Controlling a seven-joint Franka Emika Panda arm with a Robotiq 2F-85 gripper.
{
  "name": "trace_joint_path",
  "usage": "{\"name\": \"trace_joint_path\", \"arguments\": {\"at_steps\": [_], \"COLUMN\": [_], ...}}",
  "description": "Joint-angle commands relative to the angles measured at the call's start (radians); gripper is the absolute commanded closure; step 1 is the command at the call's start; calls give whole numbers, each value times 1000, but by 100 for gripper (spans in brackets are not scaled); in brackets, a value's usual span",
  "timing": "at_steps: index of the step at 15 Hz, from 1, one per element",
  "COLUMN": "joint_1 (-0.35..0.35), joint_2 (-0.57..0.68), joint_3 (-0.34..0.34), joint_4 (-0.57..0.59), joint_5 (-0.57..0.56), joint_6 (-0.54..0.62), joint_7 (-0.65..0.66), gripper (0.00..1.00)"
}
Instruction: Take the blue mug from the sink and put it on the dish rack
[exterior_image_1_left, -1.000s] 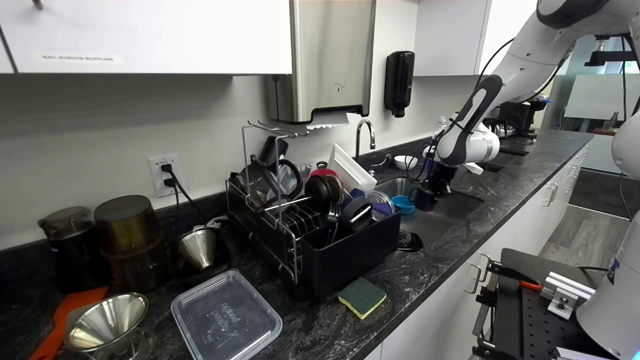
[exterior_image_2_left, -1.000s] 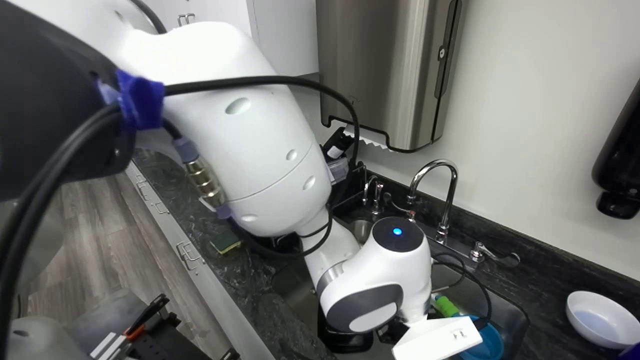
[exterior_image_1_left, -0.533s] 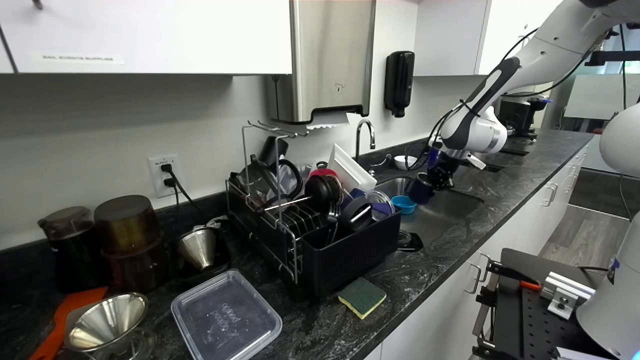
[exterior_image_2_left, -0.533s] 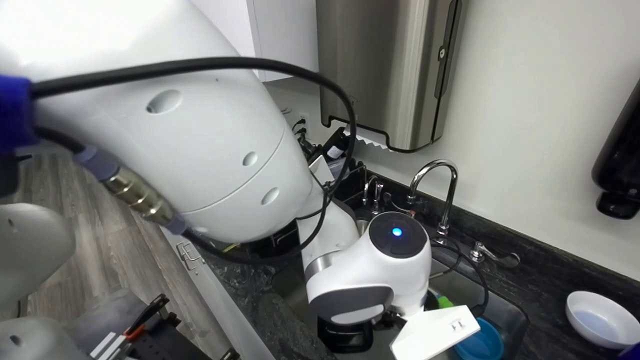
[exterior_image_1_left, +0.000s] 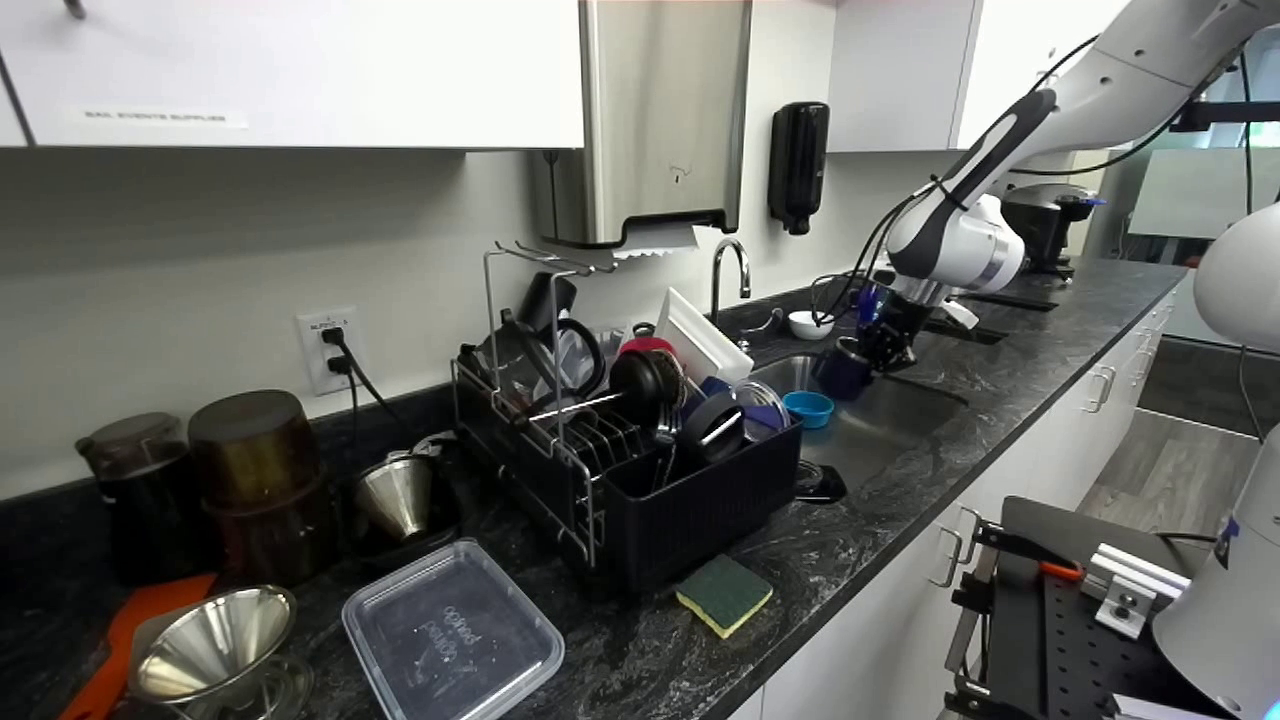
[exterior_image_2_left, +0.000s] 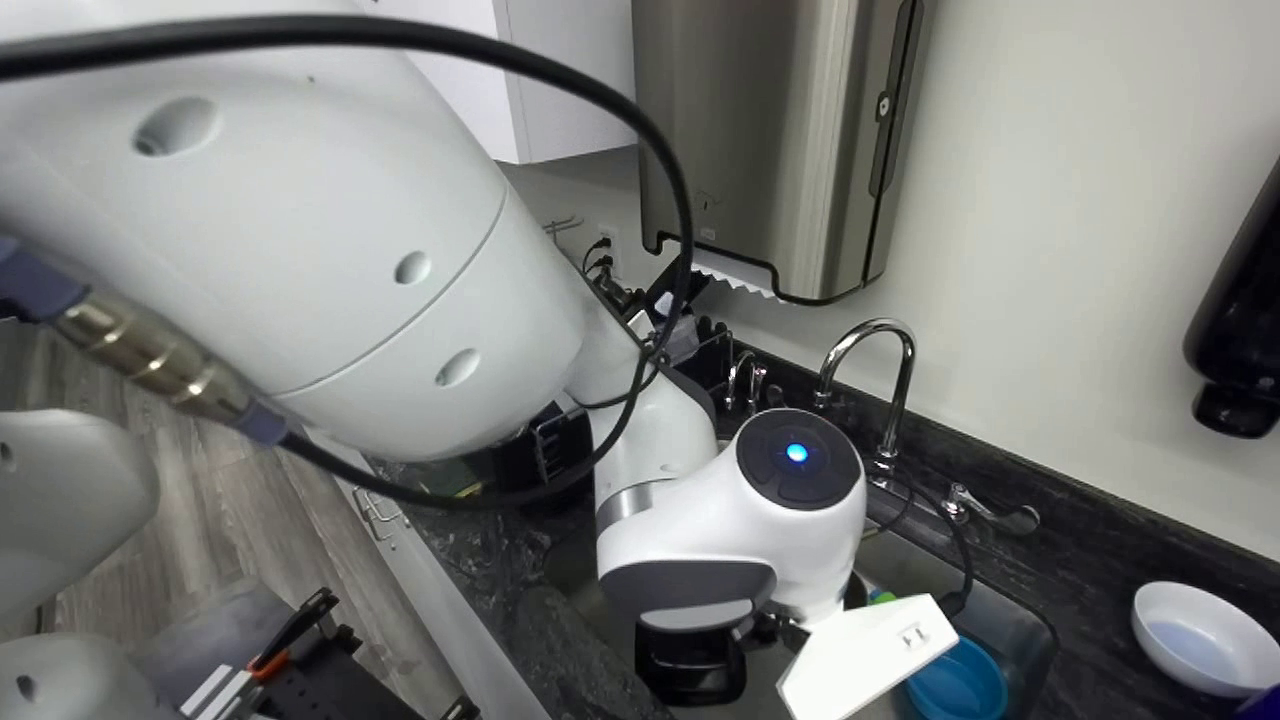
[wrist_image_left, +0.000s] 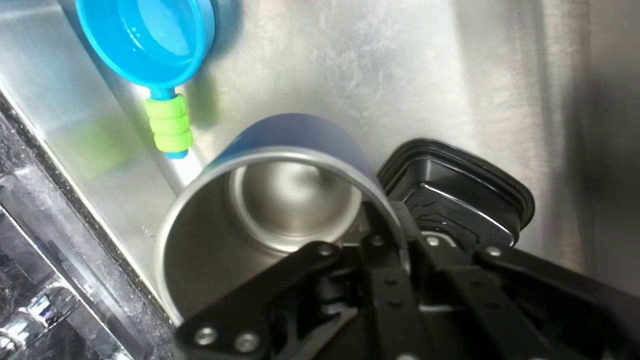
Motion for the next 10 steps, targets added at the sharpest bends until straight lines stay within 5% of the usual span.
{"name": "trace_joint_path", "arguments": {"at_steps": [1,10], "joint_1": [-82,-87], "joint_2": [-63,-202], "joint_3": [86,137], "joint_4": [-42,-100], "joint_5": [82,301], "joint_6": [-50,-155], "joint_7": [-154,-487], "gripper": [98,98]}}
